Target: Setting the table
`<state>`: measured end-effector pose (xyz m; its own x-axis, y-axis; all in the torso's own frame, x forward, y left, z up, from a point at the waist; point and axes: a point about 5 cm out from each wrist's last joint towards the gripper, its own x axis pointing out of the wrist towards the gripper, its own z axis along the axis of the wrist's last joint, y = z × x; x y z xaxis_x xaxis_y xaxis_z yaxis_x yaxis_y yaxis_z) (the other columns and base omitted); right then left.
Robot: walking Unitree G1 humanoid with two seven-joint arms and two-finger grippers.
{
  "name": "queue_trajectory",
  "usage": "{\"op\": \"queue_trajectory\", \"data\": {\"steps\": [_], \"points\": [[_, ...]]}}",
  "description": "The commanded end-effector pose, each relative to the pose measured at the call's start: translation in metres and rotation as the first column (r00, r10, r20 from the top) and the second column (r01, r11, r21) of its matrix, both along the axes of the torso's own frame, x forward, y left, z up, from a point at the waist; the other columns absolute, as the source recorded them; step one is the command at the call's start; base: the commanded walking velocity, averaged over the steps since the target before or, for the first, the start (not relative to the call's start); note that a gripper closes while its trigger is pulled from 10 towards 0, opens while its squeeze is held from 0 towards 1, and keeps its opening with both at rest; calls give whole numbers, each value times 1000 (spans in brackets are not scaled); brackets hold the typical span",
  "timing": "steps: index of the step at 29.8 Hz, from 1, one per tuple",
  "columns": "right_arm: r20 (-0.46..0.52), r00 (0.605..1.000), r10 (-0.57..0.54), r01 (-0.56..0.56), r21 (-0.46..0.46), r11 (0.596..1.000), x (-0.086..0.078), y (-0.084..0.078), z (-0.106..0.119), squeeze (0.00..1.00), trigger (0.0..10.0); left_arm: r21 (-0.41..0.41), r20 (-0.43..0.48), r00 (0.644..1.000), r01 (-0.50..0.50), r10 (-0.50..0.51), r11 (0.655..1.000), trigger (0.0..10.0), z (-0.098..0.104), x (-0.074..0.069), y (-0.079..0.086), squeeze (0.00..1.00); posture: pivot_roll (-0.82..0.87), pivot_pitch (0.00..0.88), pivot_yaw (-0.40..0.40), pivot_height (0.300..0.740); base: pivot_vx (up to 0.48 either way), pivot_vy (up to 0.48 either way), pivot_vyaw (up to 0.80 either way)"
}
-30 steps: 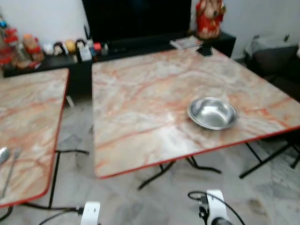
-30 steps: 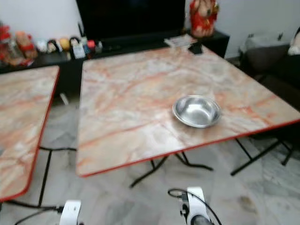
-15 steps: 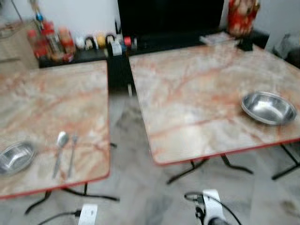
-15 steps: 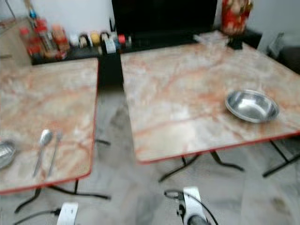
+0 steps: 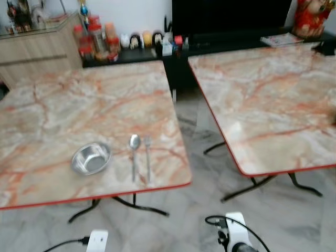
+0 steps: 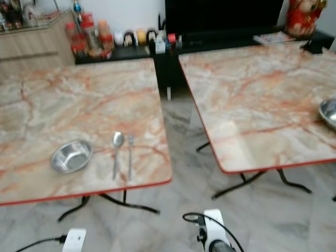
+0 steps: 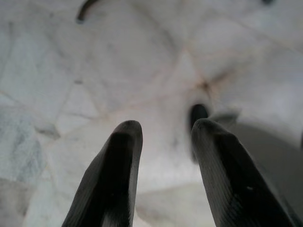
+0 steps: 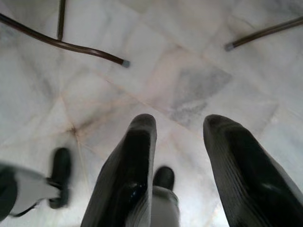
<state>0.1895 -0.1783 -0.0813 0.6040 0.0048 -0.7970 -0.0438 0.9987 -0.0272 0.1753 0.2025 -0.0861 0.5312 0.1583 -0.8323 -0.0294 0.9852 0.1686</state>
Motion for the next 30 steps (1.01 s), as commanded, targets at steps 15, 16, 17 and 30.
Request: {"op": "queue_trajectory", "data": {"steps": [15,16,17,30], "points": [[-2,1000,-1,1,15,1000,1,5,0,0,10000,17,212,974,-88,82,996,10000,20,26,15,0,-4,0,4,732,0,0,0],[-3,1000,0,1,14,1000,1,4,0,0,10000,15,235,967,-101,94,995,10000,21,26,17,0,-2,0,3,732,0,0,0],[-4,1000,0,0,14,1000,1,4,0,0,10000,13,249,963,-109,103,994,10000,22,26,18,0,0,0,1,732,0,0,0],[-14,999,33,-33,11,999,0,6,-1,0,10000,34,637,771,-55,21,998,10000,85,37,23,0,54,0,-14,732,0,0,0]]}}
